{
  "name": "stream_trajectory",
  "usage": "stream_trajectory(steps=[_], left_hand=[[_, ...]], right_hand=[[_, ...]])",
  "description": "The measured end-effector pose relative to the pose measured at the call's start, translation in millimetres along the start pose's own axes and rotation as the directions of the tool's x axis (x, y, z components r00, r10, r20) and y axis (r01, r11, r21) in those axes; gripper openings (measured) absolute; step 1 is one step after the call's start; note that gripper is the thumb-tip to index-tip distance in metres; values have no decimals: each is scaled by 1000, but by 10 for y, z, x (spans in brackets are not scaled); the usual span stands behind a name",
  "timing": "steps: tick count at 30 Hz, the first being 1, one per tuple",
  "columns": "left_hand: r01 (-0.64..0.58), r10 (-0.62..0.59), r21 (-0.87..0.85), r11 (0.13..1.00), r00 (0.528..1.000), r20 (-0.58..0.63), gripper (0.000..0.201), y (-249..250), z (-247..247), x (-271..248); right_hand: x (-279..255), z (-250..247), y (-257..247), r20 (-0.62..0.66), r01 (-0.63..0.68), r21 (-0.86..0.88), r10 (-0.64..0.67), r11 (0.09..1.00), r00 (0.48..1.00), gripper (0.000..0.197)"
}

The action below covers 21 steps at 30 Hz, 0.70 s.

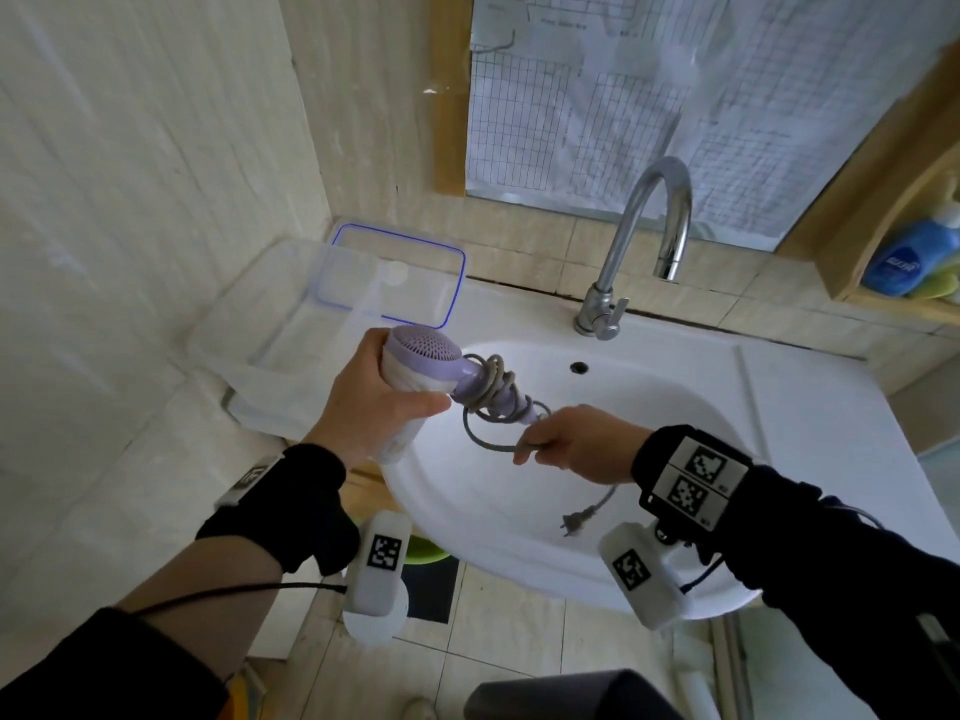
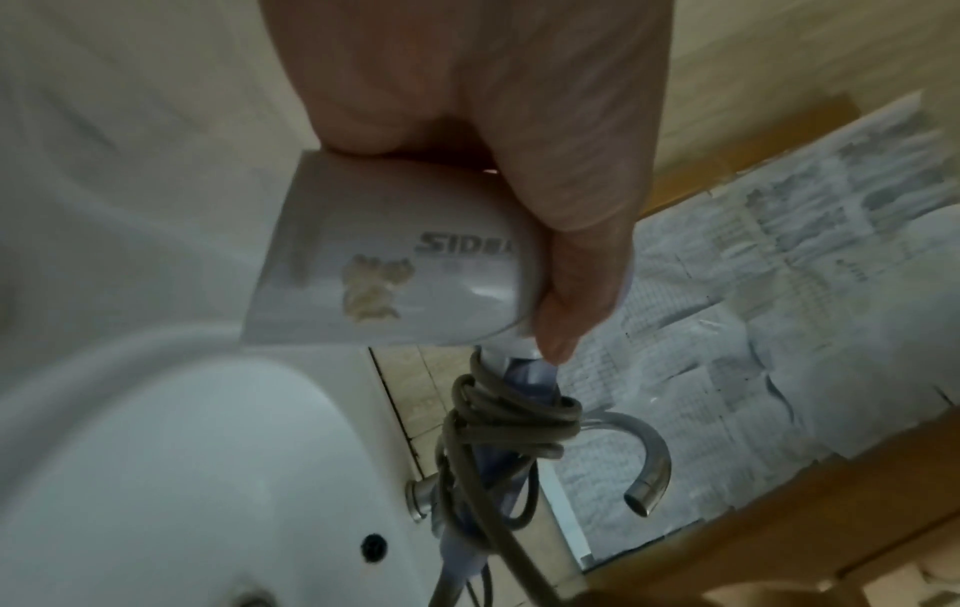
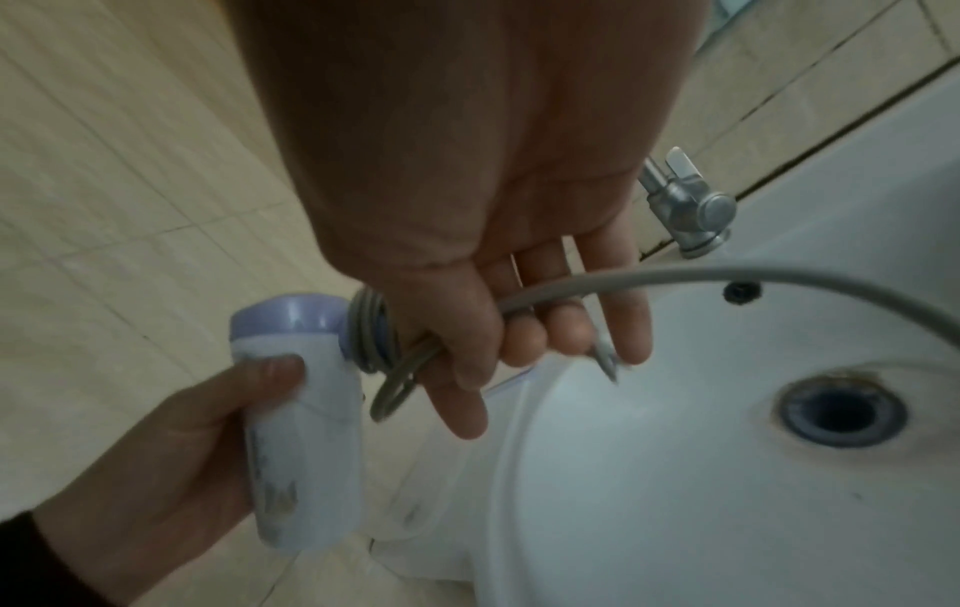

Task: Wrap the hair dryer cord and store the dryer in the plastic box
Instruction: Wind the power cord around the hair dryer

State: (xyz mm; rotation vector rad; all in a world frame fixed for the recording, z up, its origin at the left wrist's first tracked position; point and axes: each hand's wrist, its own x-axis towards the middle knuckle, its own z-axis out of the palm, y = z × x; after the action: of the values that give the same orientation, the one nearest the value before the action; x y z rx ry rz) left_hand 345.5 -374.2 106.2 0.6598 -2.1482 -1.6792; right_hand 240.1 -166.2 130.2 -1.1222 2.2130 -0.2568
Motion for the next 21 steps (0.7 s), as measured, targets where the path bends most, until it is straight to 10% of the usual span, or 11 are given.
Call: stream_trajectory(steps=[9, 21], left_hand=[[2, -38, 157, 988, 972, 232, 72, -54, 1, -102], [221, -64, -211, 952, 820, 569, 76, 2, -204, -183]], right_hand=[[26, -379, -141, -171, 52, 58, -41, 997, 984, 9], [65, -639, 11, -194, 73, 269, -20, 960, 981, 14]])
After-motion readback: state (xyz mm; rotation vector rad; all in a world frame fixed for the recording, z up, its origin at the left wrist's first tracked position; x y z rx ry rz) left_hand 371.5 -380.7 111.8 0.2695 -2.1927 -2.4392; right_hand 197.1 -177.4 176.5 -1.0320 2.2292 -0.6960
